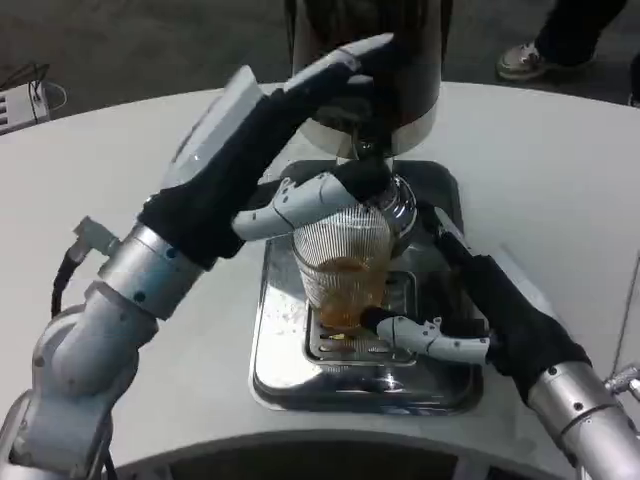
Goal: Grasp the cup under the faucet to collect the drink, then remove the cup.
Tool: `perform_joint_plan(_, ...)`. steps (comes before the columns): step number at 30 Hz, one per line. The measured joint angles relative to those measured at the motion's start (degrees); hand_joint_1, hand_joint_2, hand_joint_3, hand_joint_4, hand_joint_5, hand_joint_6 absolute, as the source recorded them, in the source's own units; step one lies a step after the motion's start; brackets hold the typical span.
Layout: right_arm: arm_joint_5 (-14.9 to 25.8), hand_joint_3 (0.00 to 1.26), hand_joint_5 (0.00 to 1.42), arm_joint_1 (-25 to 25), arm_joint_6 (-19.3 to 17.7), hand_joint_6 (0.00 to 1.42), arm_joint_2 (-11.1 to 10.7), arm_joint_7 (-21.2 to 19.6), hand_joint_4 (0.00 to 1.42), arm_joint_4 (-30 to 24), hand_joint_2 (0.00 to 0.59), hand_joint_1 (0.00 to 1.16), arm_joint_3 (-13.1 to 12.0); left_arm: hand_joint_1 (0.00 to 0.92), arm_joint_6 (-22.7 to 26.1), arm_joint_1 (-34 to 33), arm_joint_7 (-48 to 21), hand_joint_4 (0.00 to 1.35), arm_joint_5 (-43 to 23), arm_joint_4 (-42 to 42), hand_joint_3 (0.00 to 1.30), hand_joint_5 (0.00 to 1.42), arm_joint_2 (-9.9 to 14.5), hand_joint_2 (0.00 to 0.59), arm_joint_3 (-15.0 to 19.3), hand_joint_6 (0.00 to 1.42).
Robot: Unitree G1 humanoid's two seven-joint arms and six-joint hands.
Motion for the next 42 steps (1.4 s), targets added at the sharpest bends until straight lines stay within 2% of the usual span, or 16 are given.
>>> perform_joint_plan(8, 0.23, 0.0, 0.0, -1.51, -1.18, 0.0, 0.28, -0.3, 0.0, 0.46, 0.217, 0.74, 0.51, 0.0, 0.7, 7.26, 1.27, 0.26, -0.51, -7.95, 0.28, 0.37, 0.35, 0.105, 3.76, 0.41)
perform_joint_plan(15, 0.31, 0.0, 0.0, -2.07, -2.1, 0.0, 1.11, -0.44, 0.0, 2.05, 0.217, 0.74, 0.94, 0.0, 4.34, 19.99, 1.24, 0.27, -1.07, -14.39, 0.29, 0.38, 4.11, 0.104, 9.63, 0.42)
perform_joint_plan(23, 0.31, 0.0, 0.0, -3.78, -3.25, 0.0, 1.82, -0.55, 0.0, 4.43, 0.217, 0.74, 1.9, 0.0, 5.01, 31.57, 2.76, 0.23, 1.16, -17.03, 0.27, 0.32, 4.99, 0.108, 14.52, 0.37)
perform_joint_plan(31, 0.3, 0.0, 0.0, -5.3, -4.23, 0.01, 3.36, -1.55, 0.0, 7.56, 0.217, 0.74, 2.44, 0.0, 6.6, 41.08, 5.33, 0.05, 7.55, -20.46, 0.14, 0.15, 4.8, 0.102, 15.7, 0.24)
perform_joint_plan(34, 0.3, 0.0, 0.0, -6.22, -4.54, 0.01, 3.82, -2.12, 0.0, 8.86, 0.217, 0.74, 2.63, 0.0, 7.5, 44.04, 6.16, 0.01, 12.02, -23.16, 0.11, 0.11, 4.81, 0.102, 15.47, 0.21)
perform_joint_plan(38, 0.3, 0.0, 0.0, -6.86, -5.41, 0.01, 4.49, -3.17, 0.0, 10.47, 0.217, 0.74, 2.77, 0.0, 8.76, 46.34, 6.38, 0.0, 15.82, -25.3, 0.1, 0.08, 4.78, 0.1, 14.96, 0.19)
perform_joint_plan(42, 0.29, 0.0, 0.0, -7.76, -5.97, 0.02, 5.52, -4.61, 0.0, 12.09, 0.217, 0.74, 3.02, 0.0, 9.59, 47.62, 6.42, 0.0, 16.22, -26.81, 0.09, 0.08, 4.42, 0.1, 13.92, 0.19)
